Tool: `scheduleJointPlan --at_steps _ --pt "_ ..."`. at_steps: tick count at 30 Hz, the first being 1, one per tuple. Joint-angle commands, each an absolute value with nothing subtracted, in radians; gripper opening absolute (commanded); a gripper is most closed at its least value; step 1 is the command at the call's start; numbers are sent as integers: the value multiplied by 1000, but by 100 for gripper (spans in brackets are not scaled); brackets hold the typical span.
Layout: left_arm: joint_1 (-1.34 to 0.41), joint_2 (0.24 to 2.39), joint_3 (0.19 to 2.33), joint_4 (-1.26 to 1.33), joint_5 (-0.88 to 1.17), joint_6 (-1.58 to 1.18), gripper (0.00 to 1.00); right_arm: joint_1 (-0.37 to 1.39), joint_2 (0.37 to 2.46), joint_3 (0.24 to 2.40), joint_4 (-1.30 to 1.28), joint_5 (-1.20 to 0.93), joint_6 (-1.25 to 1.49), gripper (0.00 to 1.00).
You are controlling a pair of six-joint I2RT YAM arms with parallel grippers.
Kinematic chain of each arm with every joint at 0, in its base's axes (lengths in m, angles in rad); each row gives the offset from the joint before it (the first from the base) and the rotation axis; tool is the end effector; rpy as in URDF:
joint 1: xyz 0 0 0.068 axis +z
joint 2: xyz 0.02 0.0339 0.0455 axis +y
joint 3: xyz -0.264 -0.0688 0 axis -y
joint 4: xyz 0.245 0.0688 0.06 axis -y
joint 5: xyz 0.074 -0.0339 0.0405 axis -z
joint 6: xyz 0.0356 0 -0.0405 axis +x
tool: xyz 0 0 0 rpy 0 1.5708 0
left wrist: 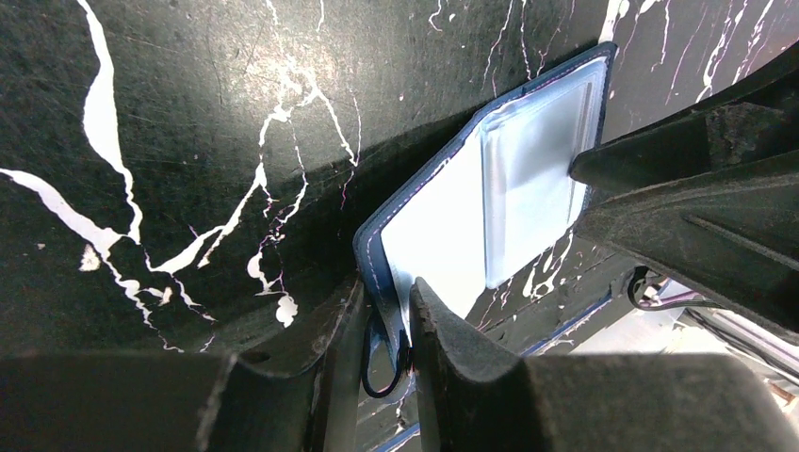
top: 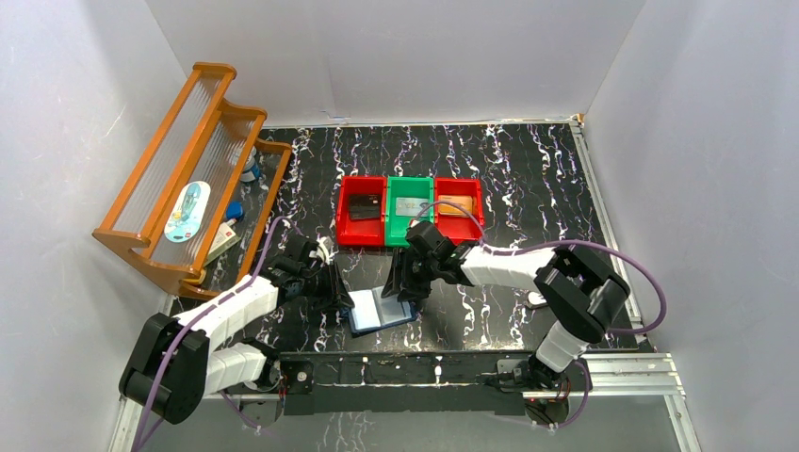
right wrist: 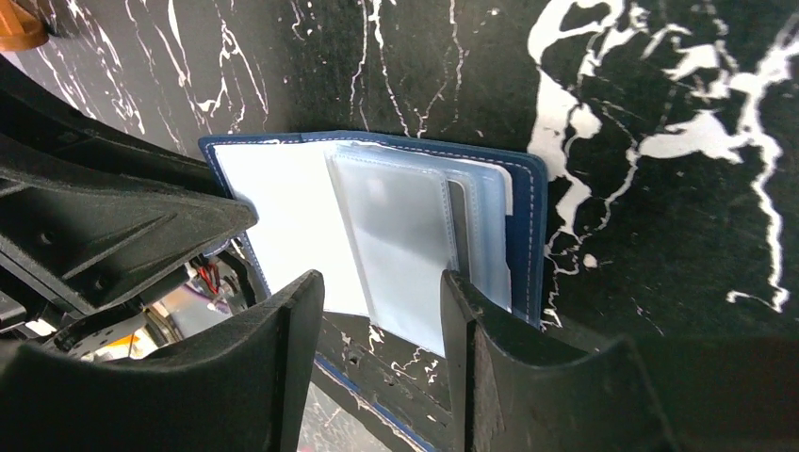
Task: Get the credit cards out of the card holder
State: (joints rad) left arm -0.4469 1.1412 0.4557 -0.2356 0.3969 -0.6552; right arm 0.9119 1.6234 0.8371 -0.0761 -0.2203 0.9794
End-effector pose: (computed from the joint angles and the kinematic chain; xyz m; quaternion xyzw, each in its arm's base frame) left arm 0.1765 -0.0998 0.1598 -0.0340 0.9306 -0.3230 0.1688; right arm 0.1899 0.2579 0.1635 -0.0066 0.9330 0.3399 0.1181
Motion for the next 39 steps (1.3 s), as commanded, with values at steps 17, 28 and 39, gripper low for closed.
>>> scheduleJointPlan --at_steps 17,28,39 --pt "-443 1162 505 -262 422 -620 20 949 1573 941 -223 -64 886 57" --pt "-443 1158 506 -263 423 -621 20 958 1637 957 -213 -107 886 56" --pt "-443 1169 509 -261 429 -616 20 963 1629 964 -184 -136 878 51"
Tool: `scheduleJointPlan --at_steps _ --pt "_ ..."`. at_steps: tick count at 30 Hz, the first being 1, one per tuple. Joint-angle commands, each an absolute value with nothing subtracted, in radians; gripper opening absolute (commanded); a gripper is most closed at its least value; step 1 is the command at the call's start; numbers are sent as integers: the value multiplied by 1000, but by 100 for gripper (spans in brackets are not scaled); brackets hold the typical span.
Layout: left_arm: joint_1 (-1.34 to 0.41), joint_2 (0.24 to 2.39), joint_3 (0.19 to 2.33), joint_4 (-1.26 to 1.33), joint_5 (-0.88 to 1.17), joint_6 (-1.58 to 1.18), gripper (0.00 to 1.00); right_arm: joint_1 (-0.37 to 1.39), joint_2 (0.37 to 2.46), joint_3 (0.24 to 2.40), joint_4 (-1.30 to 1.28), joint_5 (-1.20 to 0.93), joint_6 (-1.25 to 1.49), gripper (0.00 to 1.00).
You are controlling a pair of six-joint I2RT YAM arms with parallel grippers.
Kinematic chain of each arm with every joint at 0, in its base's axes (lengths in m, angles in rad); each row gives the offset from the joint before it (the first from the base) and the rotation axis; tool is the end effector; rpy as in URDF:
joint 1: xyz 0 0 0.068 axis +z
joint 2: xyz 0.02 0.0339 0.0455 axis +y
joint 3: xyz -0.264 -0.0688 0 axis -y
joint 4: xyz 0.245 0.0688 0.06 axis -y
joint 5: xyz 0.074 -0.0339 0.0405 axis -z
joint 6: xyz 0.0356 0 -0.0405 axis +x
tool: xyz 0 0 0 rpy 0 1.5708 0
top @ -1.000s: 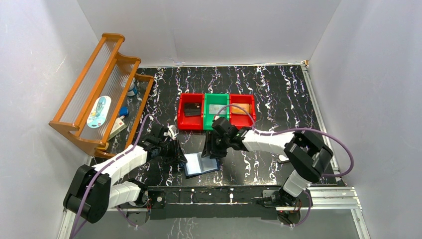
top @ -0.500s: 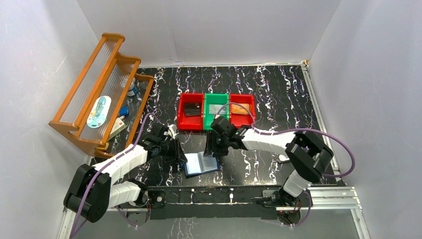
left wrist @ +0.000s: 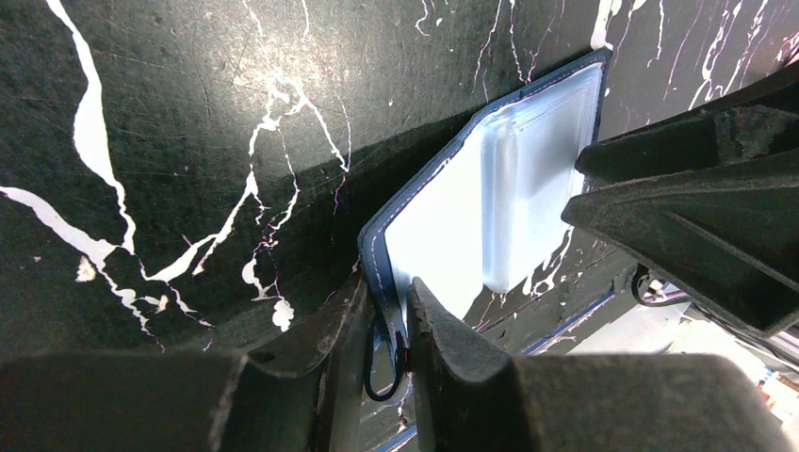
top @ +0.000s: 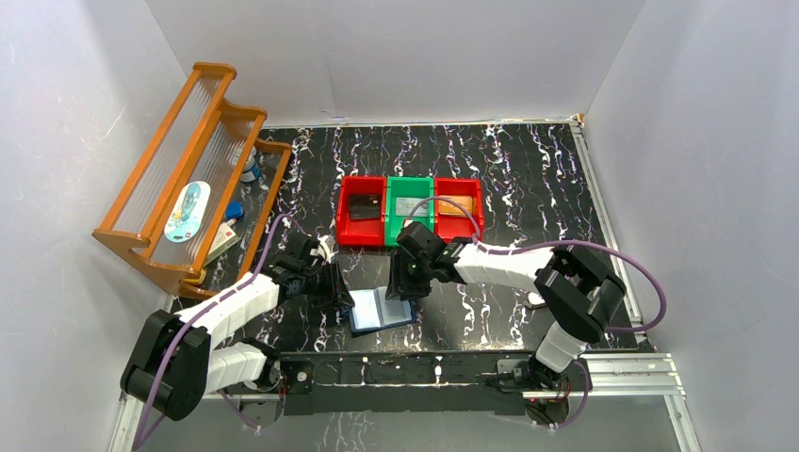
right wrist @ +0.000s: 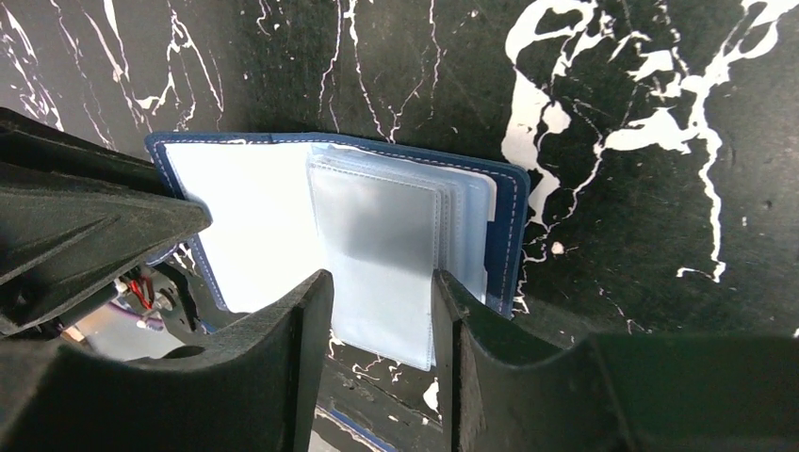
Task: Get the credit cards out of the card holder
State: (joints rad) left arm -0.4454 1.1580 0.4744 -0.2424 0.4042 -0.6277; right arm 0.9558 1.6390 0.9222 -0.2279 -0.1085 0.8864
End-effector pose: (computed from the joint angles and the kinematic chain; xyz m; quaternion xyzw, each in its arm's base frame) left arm 0.1799 -0.1014 0.1618 -0.0212 0.9311 -0.3223 0.1695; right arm 0.1851 0.2687 0.1725 -0.0496 0.9488 0.2761 0.1449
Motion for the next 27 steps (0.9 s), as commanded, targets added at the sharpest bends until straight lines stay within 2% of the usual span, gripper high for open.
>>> scheduleJointPlan --at_steps 1,18,27 --pt "-443 1170 508 -261 429 -616 20 963 1627 960 -171 -145 882 50" --pt "-443 1161 497 -261 423 -618 20 963 1627 881 115 -344 978 50" --pt "-443 1119 491 -275 378 -646 22 963 1716 868 314 -516 1051 52"
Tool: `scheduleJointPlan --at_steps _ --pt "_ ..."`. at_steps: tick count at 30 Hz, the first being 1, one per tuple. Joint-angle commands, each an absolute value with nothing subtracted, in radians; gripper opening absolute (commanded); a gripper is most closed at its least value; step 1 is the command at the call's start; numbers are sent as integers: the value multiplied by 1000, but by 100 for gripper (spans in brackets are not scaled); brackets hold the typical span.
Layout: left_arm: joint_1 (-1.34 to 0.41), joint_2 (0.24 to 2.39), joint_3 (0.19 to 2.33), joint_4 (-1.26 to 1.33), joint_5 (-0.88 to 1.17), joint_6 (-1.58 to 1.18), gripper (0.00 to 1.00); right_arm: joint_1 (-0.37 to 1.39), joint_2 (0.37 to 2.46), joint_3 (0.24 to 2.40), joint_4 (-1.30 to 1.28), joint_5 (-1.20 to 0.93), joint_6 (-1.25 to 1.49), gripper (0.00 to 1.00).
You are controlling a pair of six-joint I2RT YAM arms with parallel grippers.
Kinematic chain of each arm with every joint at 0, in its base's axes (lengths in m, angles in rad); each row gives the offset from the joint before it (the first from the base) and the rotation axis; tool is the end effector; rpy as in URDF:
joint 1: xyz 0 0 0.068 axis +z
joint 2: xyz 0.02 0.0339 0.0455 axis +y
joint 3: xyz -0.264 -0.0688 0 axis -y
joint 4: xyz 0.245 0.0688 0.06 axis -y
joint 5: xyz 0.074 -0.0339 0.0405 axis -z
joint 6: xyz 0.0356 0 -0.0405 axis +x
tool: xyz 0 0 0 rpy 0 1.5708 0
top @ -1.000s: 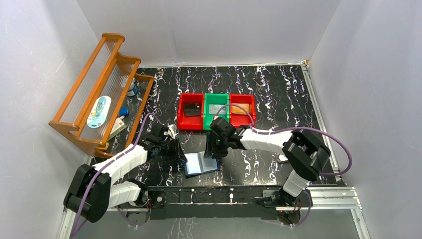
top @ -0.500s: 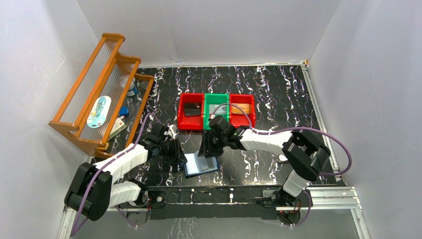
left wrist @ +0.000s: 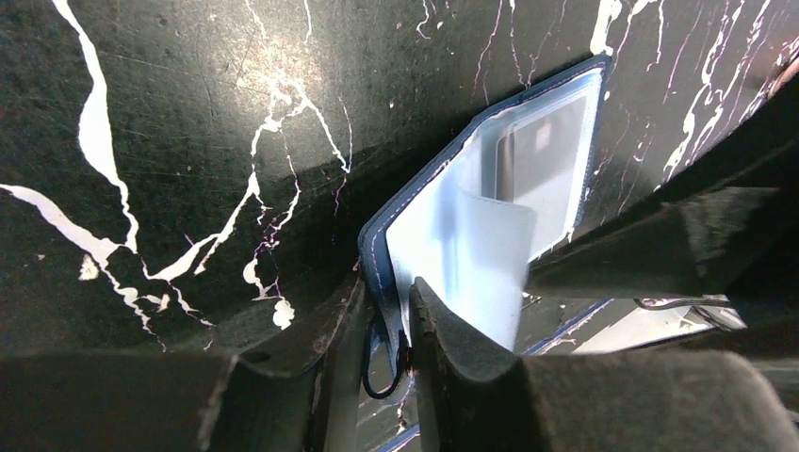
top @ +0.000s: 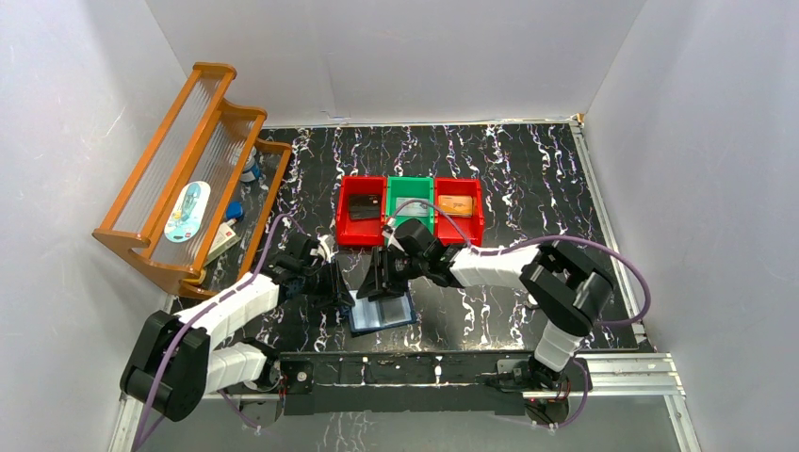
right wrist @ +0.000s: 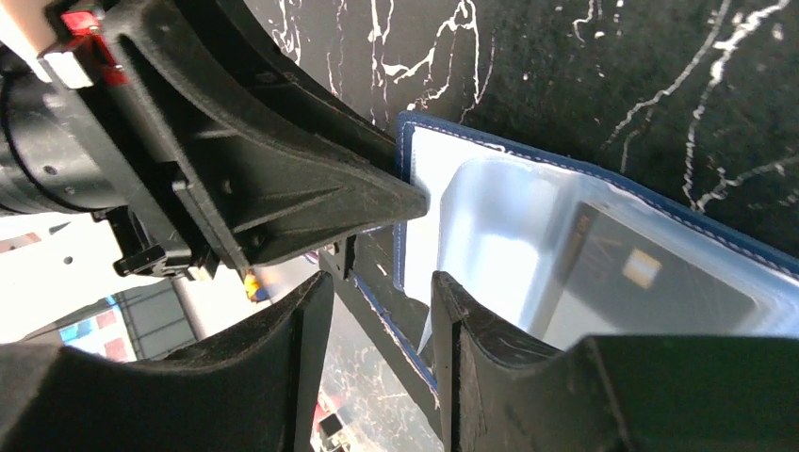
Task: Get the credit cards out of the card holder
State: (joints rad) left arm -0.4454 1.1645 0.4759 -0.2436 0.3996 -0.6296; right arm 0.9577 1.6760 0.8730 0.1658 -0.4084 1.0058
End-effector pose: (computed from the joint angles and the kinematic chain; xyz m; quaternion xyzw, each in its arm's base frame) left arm 0.1805 -0.1015 0.1609 -0.0235 0.9324 -0.3194 0.1678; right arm 0.1880 0.2918 0.1780 -0.0702 0.8764 0.4670 0.0943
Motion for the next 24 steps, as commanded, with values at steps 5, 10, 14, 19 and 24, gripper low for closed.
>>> scheduleJointPlan --at_steps 5,10,14,19,24 --pt "-443 1069 493 -303 318 -683 30 962 1763 864 355 -543 1078 53" --pt "-443 1027 508 -354 251 -701 36 962 1763 861 356 -544 1078 58" --pt "-443 998 520 -379 213 -707 45 963 1748 862 355 -537 1065 60" --pt "-443 967 522 -360 232 -694 54 963 1634 873 196 -382 1008 60" --pt "-443 1006 507 -280 341 -666 60 962 1540 910 -158 -42 972 60"
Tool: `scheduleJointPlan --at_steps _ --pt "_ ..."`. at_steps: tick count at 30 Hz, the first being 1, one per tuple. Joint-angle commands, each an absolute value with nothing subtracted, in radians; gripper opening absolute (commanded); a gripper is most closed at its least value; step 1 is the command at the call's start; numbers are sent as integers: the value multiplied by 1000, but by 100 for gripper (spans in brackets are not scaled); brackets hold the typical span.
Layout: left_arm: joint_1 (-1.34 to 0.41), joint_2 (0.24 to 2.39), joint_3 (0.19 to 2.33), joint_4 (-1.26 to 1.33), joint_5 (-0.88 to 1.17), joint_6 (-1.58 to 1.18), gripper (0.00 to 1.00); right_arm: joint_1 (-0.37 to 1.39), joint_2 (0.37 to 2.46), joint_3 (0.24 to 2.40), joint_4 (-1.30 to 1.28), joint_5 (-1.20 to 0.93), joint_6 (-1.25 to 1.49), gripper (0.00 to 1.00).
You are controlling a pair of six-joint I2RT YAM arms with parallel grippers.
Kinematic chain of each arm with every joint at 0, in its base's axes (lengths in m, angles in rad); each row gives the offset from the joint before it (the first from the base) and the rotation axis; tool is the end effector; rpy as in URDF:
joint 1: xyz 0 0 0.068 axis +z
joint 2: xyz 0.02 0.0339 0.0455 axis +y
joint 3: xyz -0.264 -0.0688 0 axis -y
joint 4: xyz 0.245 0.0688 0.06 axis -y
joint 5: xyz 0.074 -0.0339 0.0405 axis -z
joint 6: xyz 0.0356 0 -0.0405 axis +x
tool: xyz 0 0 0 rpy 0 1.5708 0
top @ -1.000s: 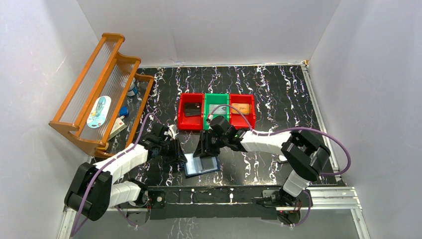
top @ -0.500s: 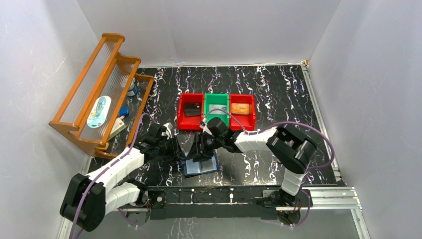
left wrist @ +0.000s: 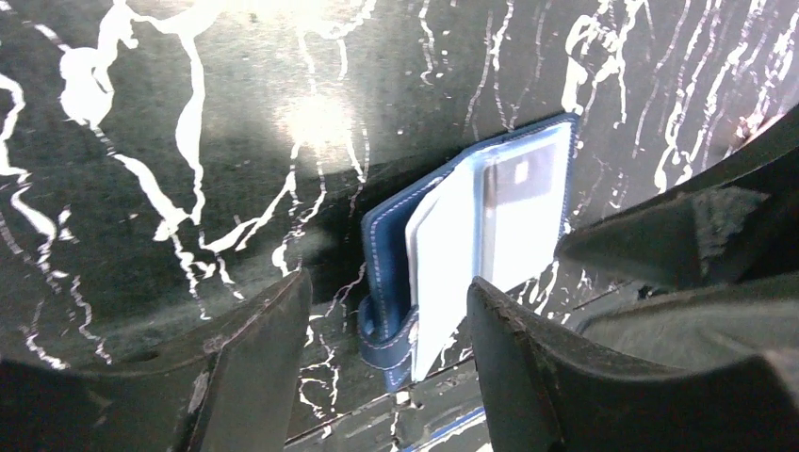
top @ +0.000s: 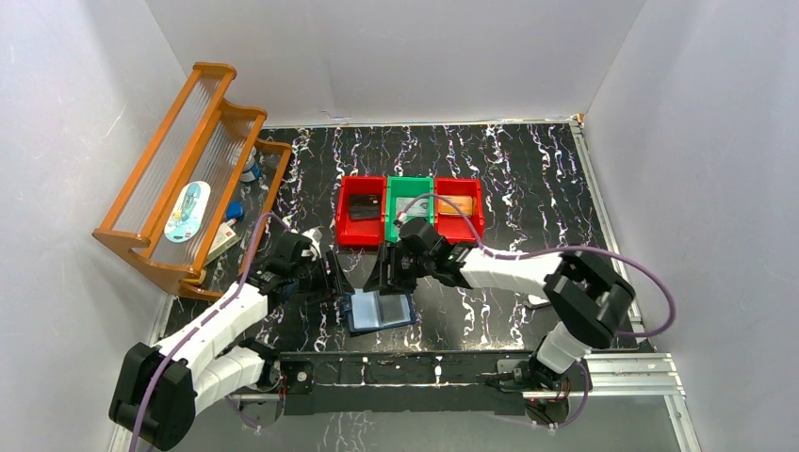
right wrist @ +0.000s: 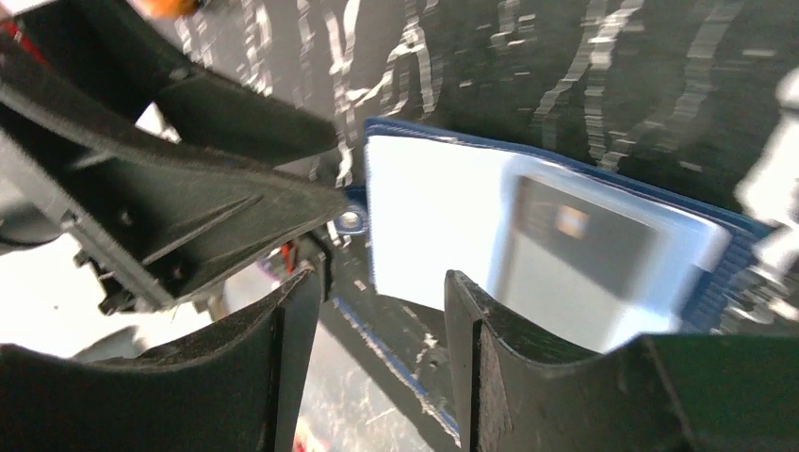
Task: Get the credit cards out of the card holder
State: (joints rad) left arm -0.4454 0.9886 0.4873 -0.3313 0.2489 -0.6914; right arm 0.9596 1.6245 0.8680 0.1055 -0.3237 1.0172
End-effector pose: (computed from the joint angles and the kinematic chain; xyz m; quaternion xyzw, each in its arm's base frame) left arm 0.1691 -0.0904 0.1886 -0.0691 0.9239 -0.2903 0.2394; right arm 0.1854 0.2843 0.1873 -0.0460 0.8861 0.4453 0.1203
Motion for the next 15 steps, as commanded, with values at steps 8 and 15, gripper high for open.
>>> scheduleJointPlan --at_steps 8,15 --pt "-443 1137 503 -222 448 -642 57 962 1552 927 -258 5 971 59" --pt "-443 1178 511 -224 471 -627 42 961 1590 954 -267 -23 959 58"
